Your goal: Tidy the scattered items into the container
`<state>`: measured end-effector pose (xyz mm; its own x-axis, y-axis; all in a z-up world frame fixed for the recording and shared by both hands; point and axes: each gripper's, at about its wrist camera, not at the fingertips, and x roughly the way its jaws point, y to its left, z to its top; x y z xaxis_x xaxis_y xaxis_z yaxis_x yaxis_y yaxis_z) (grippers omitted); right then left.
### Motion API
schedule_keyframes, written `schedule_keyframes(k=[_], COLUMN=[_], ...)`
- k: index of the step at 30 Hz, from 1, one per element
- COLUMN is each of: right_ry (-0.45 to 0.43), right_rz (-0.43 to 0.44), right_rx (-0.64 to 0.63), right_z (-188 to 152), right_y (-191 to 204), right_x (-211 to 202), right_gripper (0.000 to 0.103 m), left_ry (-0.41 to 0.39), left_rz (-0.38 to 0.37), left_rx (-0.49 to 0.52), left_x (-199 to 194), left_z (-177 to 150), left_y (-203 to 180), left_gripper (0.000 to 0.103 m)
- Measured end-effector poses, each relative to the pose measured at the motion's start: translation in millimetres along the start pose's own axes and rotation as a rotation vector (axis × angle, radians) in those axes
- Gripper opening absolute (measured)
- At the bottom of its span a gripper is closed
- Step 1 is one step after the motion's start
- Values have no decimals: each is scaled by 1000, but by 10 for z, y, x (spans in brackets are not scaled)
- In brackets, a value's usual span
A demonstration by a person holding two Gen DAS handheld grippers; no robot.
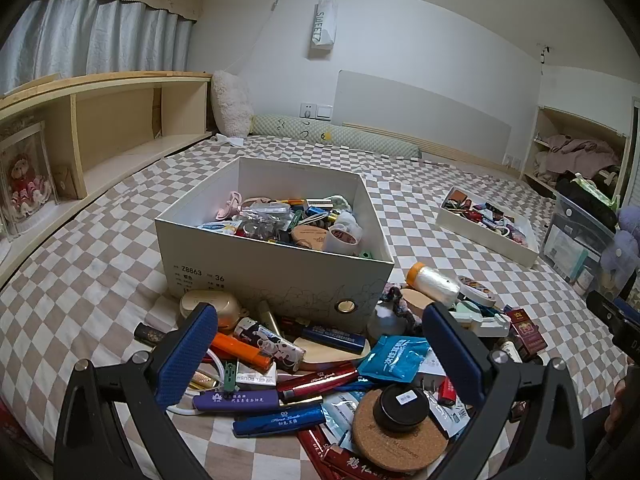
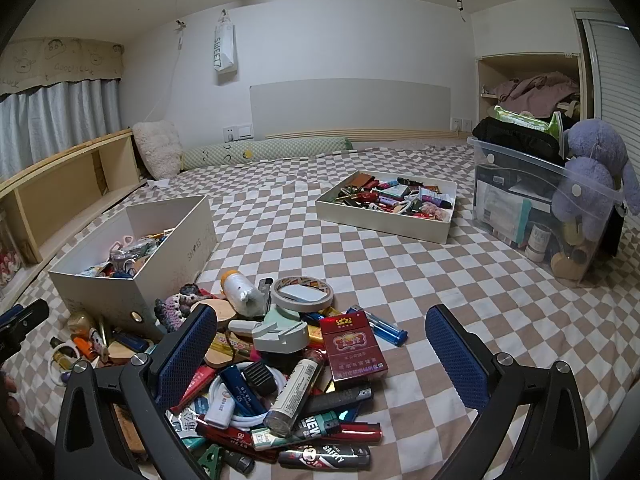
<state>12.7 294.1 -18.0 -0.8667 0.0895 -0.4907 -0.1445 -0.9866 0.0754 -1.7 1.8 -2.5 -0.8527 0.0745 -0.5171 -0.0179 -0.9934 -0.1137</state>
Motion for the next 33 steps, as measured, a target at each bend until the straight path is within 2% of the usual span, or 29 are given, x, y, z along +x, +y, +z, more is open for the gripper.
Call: schedule_keyframes(k=[25,33], right_ry=[22,48], right_rz=[8,27], right_rx=[14,28], right_z=[-1,-8], right_y=[-16,-22], right_x=[46,87], right_gripper=[103,103], left_ry=[14,52], left_rz=[6,10], left_rx=[-6,-42], left_x=[33,92], left_z=[-25,-21], left_y=[18,82], left_gripper=[103,103])
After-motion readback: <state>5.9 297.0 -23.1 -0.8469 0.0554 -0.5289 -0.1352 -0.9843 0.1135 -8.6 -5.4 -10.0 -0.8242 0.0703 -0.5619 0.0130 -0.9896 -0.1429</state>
